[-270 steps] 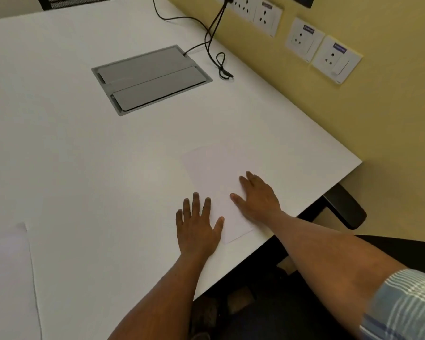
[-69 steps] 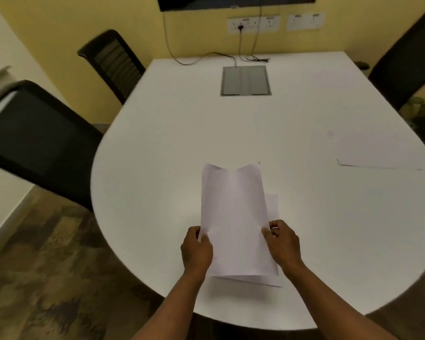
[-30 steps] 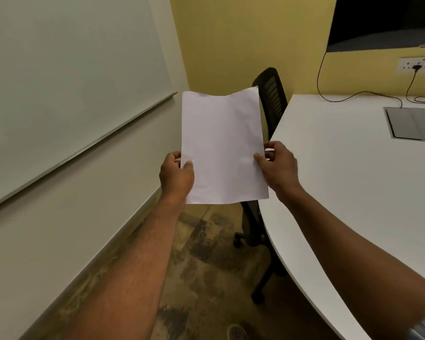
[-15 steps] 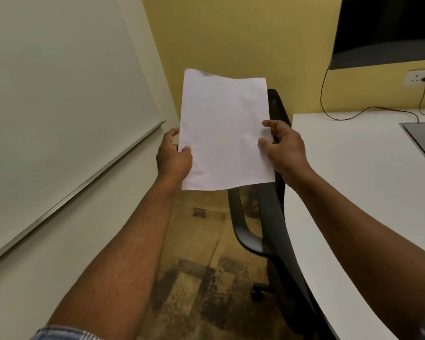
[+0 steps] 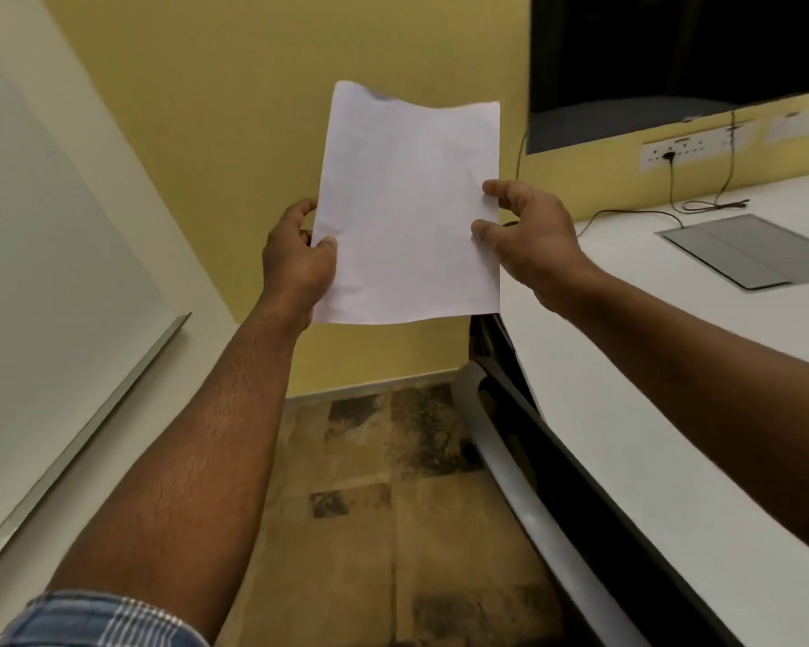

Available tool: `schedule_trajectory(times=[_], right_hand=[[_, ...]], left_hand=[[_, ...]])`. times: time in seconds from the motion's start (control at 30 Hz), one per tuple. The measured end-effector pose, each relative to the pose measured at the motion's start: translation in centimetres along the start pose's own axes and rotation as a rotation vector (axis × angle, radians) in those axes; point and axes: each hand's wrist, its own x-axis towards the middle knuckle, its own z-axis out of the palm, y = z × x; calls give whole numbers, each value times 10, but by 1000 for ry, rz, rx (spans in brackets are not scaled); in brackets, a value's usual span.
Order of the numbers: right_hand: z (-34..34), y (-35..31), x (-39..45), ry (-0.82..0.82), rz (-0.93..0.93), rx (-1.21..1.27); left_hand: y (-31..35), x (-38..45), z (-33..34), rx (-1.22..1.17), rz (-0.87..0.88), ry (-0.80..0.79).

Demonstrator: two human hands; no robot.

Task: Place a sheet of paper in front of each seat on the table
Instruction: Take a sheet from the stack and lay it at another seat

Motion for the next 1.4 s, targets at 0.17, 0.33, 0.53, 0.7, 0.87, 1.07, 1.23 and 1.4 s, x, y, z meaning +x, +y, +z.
schedule_trajectory(times=[0.17,0.33,0.53,0.7,0.87,1.07,1.23,1.4], right_hand=[[35,-5,59,121,35,-19],[61,2,102,269,62,-88],[61,30,162,447,120,-129],[46,83,215,515,189,-164],[15,139,278,554,274,-179],[-22,219,335,588,411,-244],[-45,287,354,639,581,-226],[-47,363,355,626,732,-180]], left_hand=[[-17,95,14,-54,71,-132],[-24,174,46,-107,109,-273],[-24,247,122,-149,161,-388],[-30,298,212,-140,201,-522],[-32,345,317,-111,226,-656],[-45,379,455,-16,260,-872],[-80,380,550,59,223,-1051],[-116,367,631,99,200,-1177]])
